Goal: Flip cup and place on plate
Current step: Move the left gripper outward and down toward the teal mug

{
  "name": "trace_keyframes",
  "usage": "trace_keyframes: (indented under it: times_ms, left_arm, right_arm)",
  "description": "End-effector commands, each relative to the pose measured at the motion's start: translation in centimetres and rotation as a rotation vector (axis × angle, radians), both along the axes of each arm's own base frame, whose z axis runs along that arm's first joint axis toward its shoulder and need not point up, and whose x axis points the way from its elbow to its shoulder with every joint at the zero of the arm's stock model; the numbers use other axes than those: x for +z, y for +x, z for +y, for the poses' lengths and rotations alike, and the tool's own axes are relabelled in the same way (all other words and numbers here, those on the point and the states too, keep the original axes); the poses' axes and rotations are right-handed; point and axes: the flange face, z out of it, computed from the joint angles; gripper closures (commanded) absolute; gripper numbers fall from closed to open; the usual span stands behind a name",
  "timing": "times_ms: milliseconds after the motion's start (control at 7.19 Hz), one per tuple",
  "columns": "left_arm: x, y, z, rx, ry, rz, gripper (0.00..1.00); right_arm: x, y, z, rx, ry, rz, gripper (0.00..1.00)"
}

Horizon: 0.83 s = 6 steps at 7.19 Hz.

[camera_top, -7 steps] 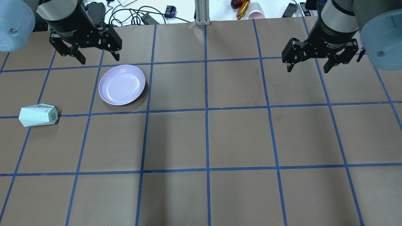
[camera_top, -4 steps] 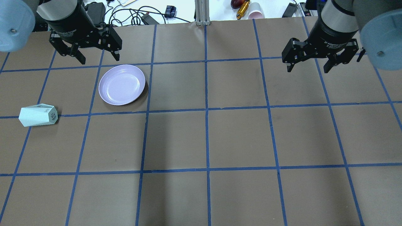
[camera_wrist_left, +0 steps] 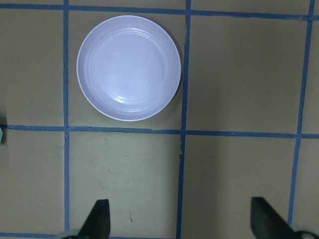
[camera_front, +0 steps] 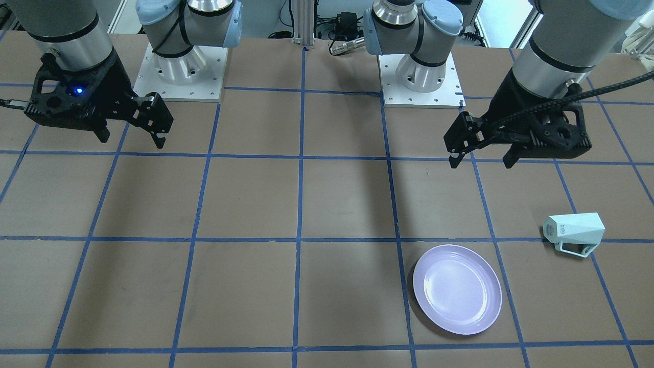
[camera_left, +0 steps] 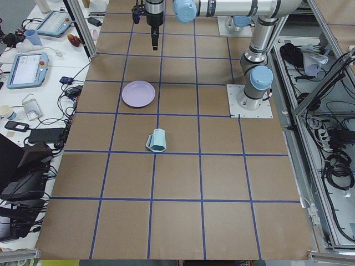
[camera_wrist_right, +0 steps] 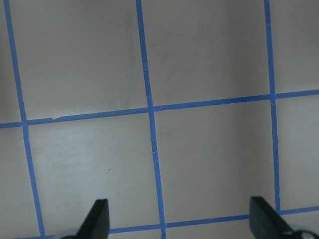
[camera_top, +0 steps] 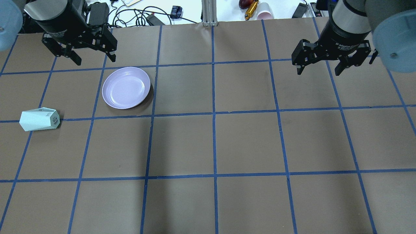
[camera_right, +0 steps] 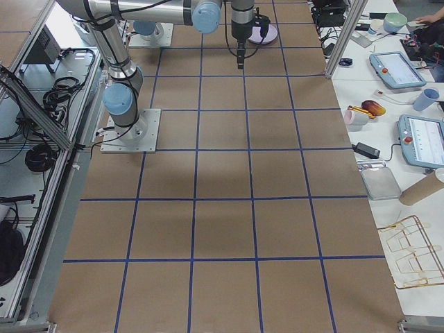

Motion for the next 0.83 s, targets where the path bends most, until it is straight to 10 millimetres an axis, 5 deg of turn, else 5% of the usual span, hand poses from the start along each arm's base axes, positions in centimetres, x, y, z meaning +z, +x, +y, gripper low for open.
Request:
trace_keyframes:
  times_ms: [0, 696]
  left_arm:
    - [0.5, 2.6, 0.2, 0.008, -0.004, 0.004, 0.0]
    - [1.2, 4.5, 0.7, -0.04, -0.005, -0.009, 0.0]
  right_arm:
    - [0.0, 0.0, 0.0, 0.0, 0.001, 0.0, 0.0]
    - [0.0, 0.0, 0.0, 0.0, 0.001, 0.0, 0.0]
